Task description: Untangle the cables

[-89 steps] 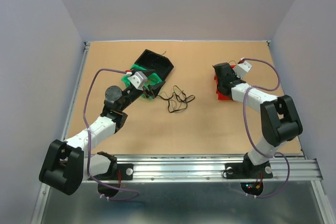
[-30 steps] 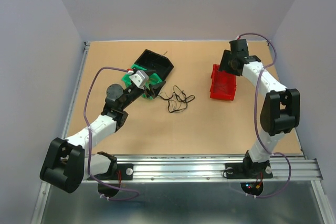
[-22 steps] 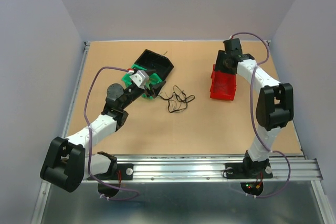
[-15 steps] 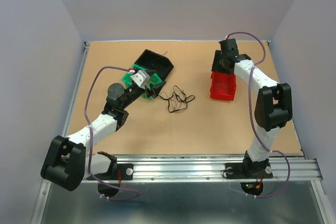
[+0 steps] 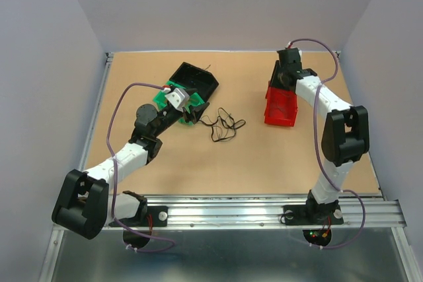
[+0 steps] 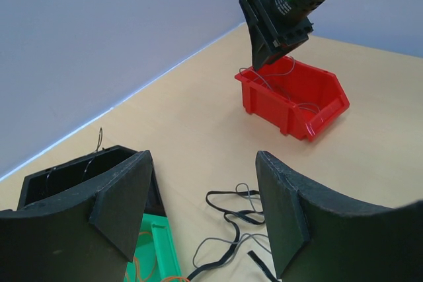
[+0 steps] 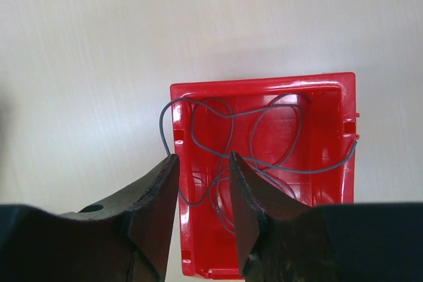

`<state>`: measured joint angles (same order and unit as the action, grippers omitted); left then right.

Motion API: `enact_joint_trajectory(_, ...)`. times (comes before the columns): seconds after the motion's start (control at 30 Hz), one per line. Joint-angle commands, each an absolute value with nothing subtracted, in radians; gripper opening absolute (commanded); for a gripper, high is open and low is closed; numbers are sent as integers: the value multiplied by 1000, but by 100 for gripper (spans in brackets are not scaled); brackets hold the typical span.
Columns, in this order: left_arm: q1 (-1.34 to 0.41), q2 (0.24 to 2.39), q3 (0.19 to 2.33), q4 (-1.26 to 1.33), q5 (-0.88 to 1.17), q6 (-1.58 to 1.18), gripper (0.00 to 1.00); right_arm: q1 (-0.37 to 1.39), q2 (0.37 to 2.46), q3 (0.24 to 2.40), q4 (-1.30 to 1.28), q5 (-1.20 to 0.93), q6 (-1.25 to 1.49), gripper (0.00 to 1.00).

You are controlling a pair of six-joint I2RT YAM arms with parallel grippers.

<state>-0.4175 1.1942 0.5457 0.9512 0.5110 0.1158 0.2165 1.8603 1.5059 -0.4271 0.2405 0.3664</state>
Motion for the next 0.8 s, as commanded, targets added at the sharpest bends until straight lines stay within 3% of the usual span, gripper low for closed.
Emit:
enact_joint_trajectory(0.0,-419,1187,597,992,517,130,75,215,1764,1465,-331,268,391,43)
enact_joint_trajectory(0.4,-419,1189,601,988,517,130,75,255,1798,1460,-282,216,336,49)
enact_joint_trajectory(0.77,-419,1187,601,986,519,130,75,258,1867,1466,-284,256,345,39)
